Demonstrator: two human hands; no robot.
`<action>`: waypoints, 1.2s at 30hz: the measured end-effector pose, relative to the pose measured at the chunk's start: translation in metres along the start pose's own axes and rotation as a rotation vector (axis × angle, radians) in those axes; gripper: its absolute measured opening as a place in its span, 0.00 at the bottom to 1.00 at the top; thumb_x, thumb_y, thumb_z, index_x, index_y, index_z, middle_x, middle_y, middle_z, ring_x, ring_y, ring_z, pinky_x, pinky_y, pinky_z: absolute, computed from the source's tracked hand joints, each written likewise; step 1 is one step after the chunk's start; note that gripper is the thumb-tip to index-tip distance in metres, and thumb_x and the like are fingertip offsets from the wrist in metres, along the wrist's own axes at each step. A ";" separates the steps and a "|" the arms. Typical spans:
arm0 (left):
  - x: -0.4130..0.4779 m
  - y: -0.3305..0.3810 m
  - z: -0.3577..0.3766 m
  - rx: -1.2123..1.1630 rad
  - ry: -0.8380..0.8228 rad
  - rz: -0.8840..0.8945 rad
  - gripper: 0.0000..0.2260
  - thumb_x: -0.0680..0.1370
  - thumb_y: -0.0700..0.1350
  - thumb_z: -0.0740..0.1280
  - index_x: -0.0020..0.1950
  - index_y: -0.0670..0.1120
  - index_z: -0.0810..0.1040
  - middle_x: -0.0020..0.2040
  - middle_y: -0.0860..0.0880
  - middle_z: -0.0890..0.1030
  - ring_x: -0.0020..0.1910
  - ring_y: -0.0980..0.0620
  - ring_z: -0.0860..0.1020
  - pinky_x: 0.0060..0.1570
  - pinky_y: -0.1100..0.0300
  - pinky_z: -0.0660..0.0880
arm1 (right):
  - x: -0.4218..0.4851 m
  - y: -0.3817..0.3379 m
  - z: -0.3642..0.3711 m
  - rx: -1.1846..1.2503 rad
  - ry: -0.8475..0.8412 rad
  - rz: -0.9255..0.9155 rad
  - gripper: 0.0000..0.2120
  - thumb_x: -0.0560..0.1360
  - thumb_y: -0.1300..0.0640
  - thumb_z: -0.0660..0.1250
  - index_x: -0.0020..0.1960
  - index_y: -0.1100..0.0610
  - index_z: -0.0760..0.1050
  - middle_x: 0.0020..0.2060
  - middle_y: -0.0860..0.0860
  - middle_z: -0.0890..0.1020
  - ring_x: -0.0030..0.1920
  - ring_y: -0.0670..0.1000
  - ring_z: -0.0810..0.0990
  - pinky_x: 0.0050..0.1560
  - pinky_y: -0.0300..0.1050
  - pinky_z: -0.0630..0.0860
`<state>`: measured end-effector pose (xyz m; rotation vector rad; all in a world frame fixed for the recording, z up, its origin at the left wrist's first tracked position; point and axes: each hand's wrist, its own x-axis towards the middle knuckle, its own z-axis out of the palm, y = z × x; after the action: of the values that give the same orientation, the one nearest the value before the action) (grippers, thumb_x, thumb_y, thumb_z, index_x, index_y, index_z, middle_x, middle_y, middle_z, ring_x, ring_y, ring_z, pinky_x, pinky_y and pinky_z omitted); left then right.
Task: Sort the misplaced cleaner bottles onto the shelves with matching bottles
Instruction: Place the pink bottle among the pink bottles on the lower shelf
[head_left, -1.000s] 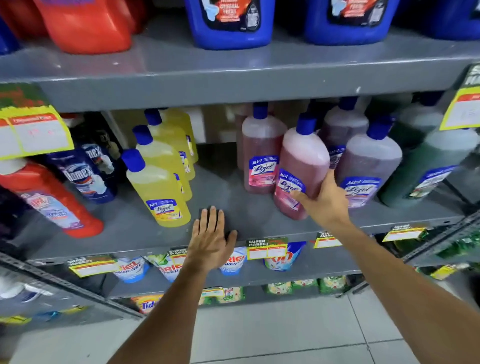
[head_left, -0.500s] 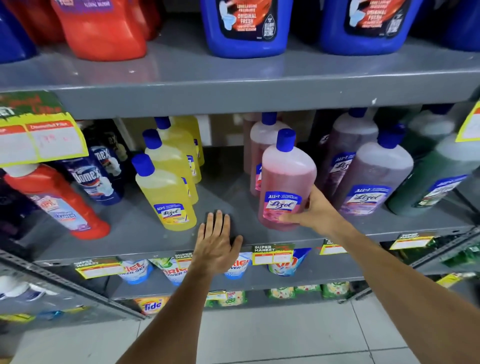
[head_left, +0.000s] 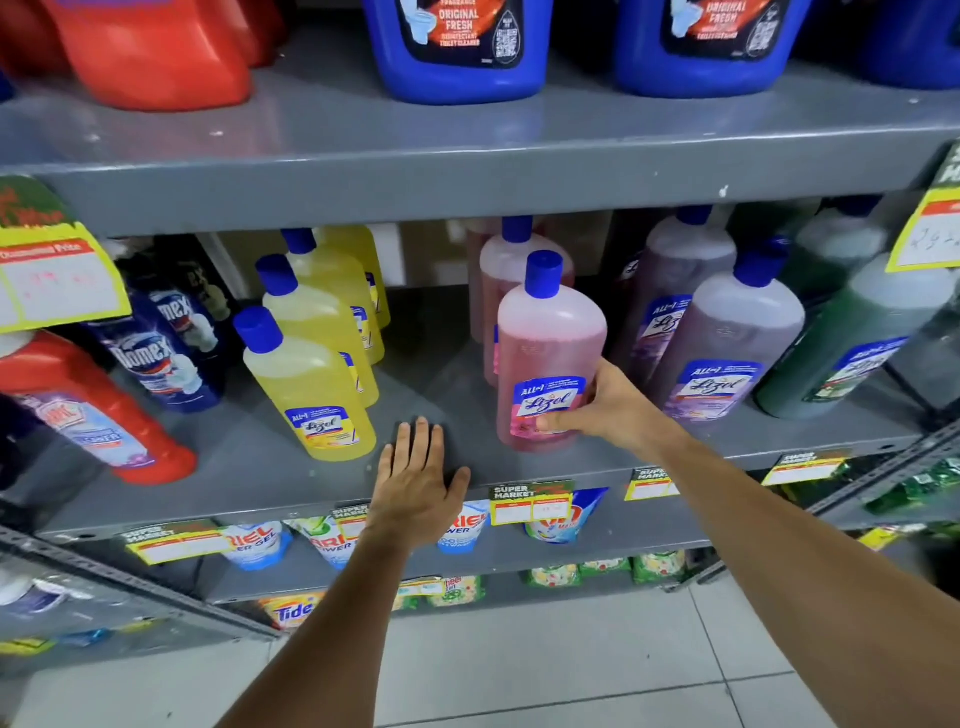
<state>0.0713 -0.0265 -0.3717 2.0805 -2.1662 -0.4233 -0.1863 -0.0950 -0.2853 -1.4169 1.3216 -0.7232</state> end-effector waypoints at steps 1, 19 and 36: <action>0.000 0.001 0.000 -0.001 -0.001 -0.002 0.33 0.81 0.60 0.49 0.80 0.45 0.44 0.81 0.46 0.43 0.79 0.46 0.40 0.76 0.48 0.39 | 0.001 0.002 0.001 -0.012 0.027 -0.004 0.37 0.58 0.61 0.86 0.64 0.54 0.76 0.52 0.50 0.88 0.52 0.50 0.87 0.52 0.50 0.85; -0.003 -0.002 0.003 0.005 0.047 0.006 0.33 0.81 0.61 0.48 0.80 0.45 0.44 0.81 0.45 0.44 0.79 0.45 0.41 0.76 0.47 0.40 | 0.002 0.009 0.003 -0.067 0.031 -0.020 0.35 0.63 0.57 0.84 0.66 0.53 0.74 0.57 0.51 0.86 0.57 0.52 0.85 0.59 0.57 0.82; -0.084 0.011 -0.060 -0.166 0.532 0.067 0.31 0.82 0.56 0.55 0.80 0.43 0.50 0.81 0.44 0.52 0.80 0.48 0.48 0.78 0.51 0.50 | -0.106 -0.002 0.054 -0.138 0.154 -0.069 0.28 0.69 0.45 0.77 0.65 0.56 0.78 0.56 0.55 0.85 0.49 0.46 0.85 0.51 0.39 0.80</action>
<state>0.0812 0.0496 -0.3020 1.7693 -1.8107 -0.0287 -0.1591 0.0203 -0.2772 -1.5487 1.4711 -0.8136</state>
